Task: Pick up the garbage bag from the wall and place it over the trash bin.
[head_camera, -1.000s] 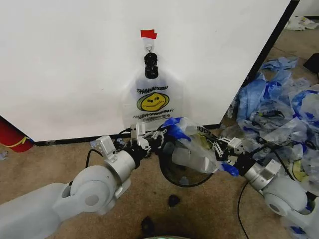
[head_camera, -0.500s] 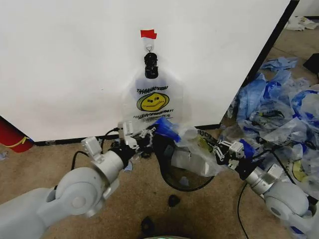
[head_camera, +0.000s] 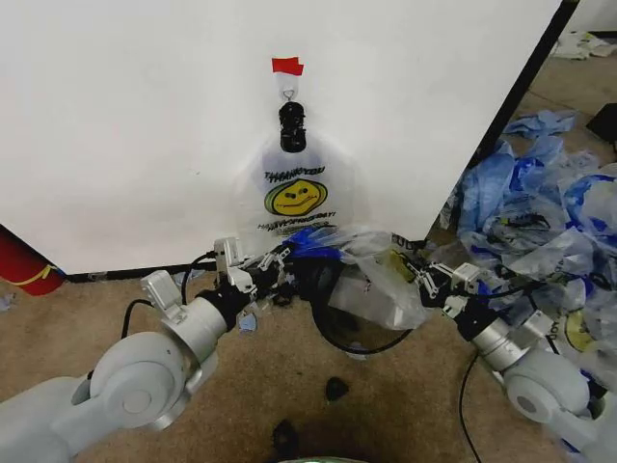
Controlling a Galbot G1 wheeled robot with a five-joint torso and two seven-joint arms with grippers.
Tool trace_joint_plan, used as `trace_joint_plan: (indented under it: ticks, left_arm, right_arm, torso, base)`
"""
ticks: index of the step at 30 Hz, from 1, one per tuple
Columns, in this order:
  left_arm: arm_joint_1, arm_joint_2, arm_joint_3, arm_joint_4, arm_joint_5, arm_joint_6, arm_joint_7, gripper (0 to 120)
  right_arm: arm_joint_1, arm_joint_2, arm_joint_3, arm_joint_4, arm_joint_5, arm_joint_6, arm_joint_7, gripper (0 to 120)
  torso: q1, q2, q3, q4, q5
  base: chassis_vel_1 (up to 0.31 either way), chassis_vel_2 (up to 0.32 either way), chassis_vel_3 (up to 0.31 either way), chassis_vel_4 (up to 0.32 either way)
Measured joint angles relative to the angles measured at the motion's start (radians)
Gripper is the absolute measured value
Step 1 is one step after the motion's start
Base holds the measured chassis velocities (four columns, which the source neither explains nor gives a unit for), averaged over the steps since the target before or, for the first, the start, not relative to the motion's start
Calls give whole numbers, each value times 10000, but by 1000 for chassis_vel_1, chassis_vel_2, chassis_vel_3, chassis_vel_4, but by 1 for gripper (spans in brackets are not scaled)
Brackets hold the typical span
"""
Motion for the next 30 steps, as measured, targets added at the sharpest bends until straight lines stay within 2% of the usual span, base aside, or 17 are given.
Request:
trace_joint_plan:
  ticks: [11, 30]
  left_arm:
    - [-31, -213, 131, 362, 117, -107, -19, 0]
    - [-1, -619, 461, 1208, 464, -270, 97, 0]
  right_arm:
    - [-48, 230, 189, -114, 475, 134, -530, 0]
    - [-74, 290, 466, -44, 901, 23, -497, 0]
  torso:
    - [0, 0, 1, 1, 0]
    - [0, 0, 1, 1, 1]
  base:
    - [0, 0, 0, 0]
    - [0, 0, 0, 0]
